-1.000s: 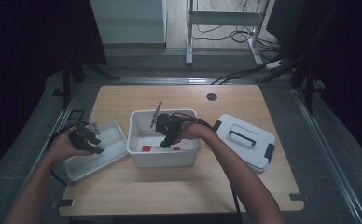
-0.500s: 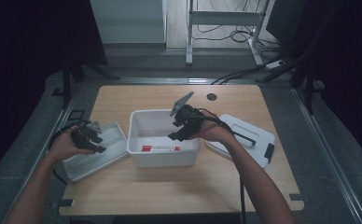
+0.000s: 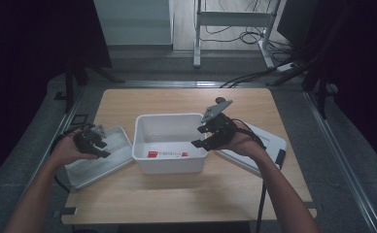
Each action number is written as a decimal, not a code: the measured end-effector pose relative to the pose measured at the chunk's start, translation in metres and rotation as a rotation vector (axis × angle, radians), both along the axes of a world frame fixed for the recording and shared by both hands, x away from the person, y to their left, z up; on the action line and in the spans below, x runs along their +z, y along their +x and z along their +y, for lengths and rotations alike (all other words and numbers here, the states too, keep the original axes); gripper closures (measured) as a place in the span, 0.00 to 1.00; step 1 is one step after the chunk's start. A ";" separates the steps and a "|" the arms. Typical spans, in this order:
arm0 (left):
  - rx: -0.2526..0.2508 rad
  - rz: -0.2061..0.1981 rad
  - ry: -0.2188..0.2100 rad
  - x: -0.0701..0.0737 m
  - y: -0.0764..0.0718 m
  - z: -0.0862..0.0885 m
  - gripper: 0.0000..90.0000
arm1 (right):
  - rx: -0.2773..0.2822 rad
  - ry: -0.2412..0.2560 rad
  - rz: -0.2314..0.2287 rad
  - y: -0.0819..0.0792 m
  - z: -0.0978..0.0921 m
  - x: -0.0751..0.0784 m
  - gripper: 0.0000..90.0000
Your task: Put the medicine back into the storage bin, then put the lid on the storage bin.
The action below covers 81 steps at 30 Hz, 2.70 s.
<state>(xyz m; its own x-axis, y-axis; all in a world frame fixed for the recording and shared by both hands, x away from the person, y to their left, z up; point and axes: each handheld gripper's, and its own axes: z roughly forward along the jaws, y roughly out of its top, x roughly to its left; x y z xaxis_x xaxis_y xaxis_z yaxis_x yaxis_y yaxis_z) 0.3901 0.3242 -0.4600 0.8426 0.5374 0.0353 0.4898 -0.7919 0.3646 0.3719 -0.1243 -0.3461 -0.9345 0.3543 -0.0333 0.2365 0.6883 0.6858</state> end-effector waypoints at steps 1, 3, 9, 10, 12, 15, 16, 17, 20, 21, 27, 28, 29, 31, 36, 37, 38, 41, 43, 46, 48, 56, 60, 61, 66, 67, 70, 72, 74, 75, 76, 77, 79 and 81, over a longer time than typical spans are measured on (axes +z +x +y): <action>-0.001 0.000 -0.001 0.000 0.000 0.000 0.59 | -0.006 0.002 0.000 -0.001 -0.002 0.000 0.47; 0.002 0.000 0.001 0.000 0.000 0.001 0.59 | -0.016 0.007 -0.002 -0.002 -0.006 0.000 0.47; -0.001 0.003 0.015 -0.002 0.001 0.003 0.60 | -0.025 0.021 -0.008 -0.007 -0.014 -0.005 0.47; -0.001 0.004 0.018 -0.002 0.001 0.003 0.60 | -0.025 0.021 -0.008 -0.007 -0.014 -0.005 0.47; 0.004 0.007 0.017 -0.004 0.000 0.004 0.61 | -0.026 0.021 -0.005 -0.008 -0.016 -0.007 0.47; 0.002 0.009 0.027 -0.004 0.001 0.005 0.61 | -0.032 0.025 -0.003 -0.010 -0.019 -0.009 0.47; 0.006 0.010 0.027 -0.004 0.000 0.006 0.61 | -0.034 0.027 -0.001 -0.010 -0.020 -0.010 0.47; 0.008 0.012 0.031 -0.005 0.000 0.007 0.61 | -0.037 0.027 0.000 -0.010 -0.022 -0.010 0.47; 0.009 0.030 0.045 -0.007 0.001 0.007 0.62 | -0.043 0.027 0.001 -0.010 -0.024 -0.011 0.47; 0.008 0.034 0.050 -0.008 0.002 0.008 0.63 | -0.044 0.029 0.002 -0.010 -0.025 -0.011 0.47; 0.007 0.060 0.059 -0.010 0.005 0.006 0.69 | -0.042 0.032 0.000 -0.012 -0.026 -0.013 0.47; 0.006 0.065 0.066 -0.010 0.006 0.006 0.71 | -0.040 0.032 0.001 -0.012 -0.026 -0.013 0.47; 0.002 0.070 0.069 -0.011 0.007 0.006 0.73 | -0.040 0.032 0.000 -0.013 -0.026 -0.013 0.47; 0.005 0.081 0.070 -0.012 0.008 0.006 0.76 | -0.042 0.030 0.001 -0.013 -0.027 -0.014 0.47; 0.004 0.098 0.077 -0.016 0.010 0.007 0.83 | -0.044 0.025 0.004 -0.013 -0.027 -0.016 0.47; 0.004 0.103 0.083 -0.017 0.011 0.006 0.84 | -0.045 0.025 0.005 -0.013 -0.027 -0.016 0.47; 0.002 0.108 0.086 -0.018 0.011 0.006 0.85 | -0.045 0.025 0.005 -0.012 -0.027 -0.017 0.47; 0.000 0.124 0.097 -0.019 0.012 0.006 0.88 | -0.046 0.026 0.007 -0.012 -0.027 -0.017 0.47; -0.001 0.132 0.097 -0.019 0.012 0.006 0.90 | -0.046 0.026 0.007 -0.012 -0.027 -0.018 0.46; 0.003 0.140 0.100 -0.019 0.013 0.007 0.94 | -0.049 0.023 0.010 -0.011 -0.027 -0.019 0.46; 0.002 0.141 0.100 -0.019 0.013 0.009 0.98 | -0.047 0.020 0.012 -0.011 -0.027 -0.020 0.46; -0.003 0.148 0.074 -0.019 0.012 0.011 1.00 | -0.053 0.024 0.014 -0.011 -0.028 -0.021 0.47; -0.011 0.131 0.054 -0.011 0.011 0.011 1.00 | -0.055 0.026 0.015 -0.011 -0.028 -0.021 0.47; -0.017 0.121 0.049 -0.006 0.011 0.012 1.00 | -0.056 0.026 0.015 -0.011 -0.029 -0.020 0.47; -0.019 0.069 -0.004 0.025 0.007 0.016 1.00 | -0.057 0.029 0.011 -0.012 -0.030 -0.020 0.47; -0.017 0.050 -0.013 0.034 0.005 0.017 1.00 | -0.056 0.030 0.010 -0.012 -0.030 -0.020 0.47; -0.027 0.024 -0.020 0.054 0.003 0.021 1.00 | -0.060 0.028 0.016 -0.013 -0.032 -0.022 0.47; -0.023 0.009 -0.039 0.066 -0.001 0.022 1.00 | -0.062 0.029 0.017 -0.013 -0.032 -0.023 0.47; -0.033 -0.002 -0.043 0.079 -0.004 0.021 1.00 | -0.064 0.027 0.020 -0.013 -0.034 -0.023 0.47; -0.038 -0.012 -0.042 0.085 -0.005 0.020 1.00 | -0.067 0.029 0.022 -0.013 -0.035 -0.024 0.47; -0.045 -0.020 -0.041 0.092 -0.006 0.019 1.00 | -0.068 0.030 0.023 -0.014 -0.036 -0.024 0.47; -0.045 -0.029 -0.044 0.097 -0.007 0.017 1.00 | -0.071 0.031 0.023 -0.014 -0.036 -0.024 0.47; -0.076 -0.047 -0.032 0.113 -0.007 0.014 1.00 | -0.072 0.036 0.025 -0.015 -0.038 -0.025 0.47; -0.087 -0.053 -0.038 0.123 -0.007 0.011 1.00 | -0.072 0.038 0.023 -0.015 -0.039 -0.026 0.47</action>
<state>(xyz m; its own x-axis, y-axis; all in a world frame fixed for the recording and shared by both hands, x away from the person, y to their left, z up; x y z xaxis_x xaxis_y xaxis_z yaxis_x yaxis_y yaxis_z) 0.3829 0.3348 -0.3372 0.8837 0.4640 0.0624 0.3989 -0.8160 0.4184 0.3569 -0.1633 -0.3720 -0.9071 0.4210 0.0027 0.3002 0.6423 0.7053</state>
